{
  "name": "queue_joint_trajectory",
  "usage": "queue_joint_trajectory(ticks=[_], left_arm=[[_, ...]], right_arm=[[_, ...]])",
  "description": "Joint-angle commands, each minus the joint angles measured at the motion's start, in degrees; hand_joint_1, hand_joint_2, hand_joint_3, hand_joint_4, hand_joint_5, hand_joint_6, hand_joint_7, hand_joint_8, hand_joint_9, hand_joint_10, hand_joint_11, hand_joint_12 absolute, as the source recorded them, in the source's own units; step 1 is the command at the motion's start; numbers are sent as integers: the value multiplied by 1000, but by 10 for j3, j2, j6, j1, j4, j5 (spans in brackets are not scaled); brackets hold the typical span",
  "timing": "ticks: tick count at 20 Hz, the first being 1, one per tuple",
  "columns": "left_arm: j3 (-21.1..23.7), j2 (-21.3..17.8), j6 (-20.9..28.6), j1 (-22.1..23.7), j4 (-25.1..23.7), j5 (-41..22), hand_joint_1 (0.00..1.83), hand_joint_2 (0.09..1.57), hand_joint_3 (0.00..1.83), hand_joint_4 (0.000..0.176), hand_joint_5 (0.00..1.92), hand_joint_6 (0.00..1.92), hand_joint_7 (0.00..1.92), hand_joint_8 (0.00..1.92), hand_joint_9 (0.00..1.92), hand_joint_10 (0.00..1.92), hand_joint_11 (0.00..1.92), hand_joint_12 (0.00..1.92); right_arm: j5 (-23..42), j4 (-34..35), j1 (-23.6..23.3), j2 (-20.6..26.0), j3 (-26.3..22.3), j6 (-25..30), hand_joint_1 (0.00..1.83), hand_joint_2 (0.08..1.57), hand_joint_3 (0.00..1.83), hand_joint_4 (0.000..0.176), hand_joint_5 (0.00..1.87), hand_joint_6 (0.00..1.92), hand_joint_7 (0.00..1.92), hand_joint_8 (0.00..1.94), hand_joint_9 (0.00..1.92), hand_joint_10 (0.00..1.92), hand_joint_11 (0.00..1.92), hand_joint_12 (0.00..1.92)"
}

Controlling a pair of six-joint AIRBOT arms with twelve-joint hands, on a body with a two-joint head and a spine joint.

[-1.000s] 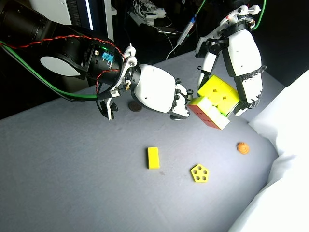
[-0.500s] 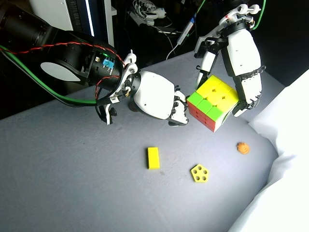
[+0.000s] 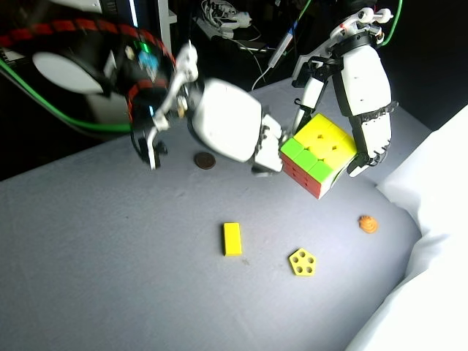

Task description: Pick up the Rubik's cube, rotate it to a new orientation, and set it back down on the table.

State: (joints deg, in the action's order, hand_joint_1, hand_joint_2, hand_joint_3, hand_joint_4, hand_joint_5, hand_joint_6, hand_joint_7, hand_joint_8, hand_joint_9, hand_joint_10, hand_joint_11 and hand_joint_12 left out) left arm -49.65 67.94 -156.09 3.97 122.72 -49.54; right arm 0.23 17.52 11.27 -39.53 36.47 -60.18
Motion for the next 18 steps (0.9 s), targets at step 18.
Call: queue_joint_trajectory(ticks=[18], left_arm=[[19,-16,204,-145,-193,97,1182,1119,0,0,133,1685,49,1833,104,1866,114,1921]], right_arm=[[229,-76,2,19,23,-14,575,1182,2,0,154,10,350,1447,241,1703,0,1856]])
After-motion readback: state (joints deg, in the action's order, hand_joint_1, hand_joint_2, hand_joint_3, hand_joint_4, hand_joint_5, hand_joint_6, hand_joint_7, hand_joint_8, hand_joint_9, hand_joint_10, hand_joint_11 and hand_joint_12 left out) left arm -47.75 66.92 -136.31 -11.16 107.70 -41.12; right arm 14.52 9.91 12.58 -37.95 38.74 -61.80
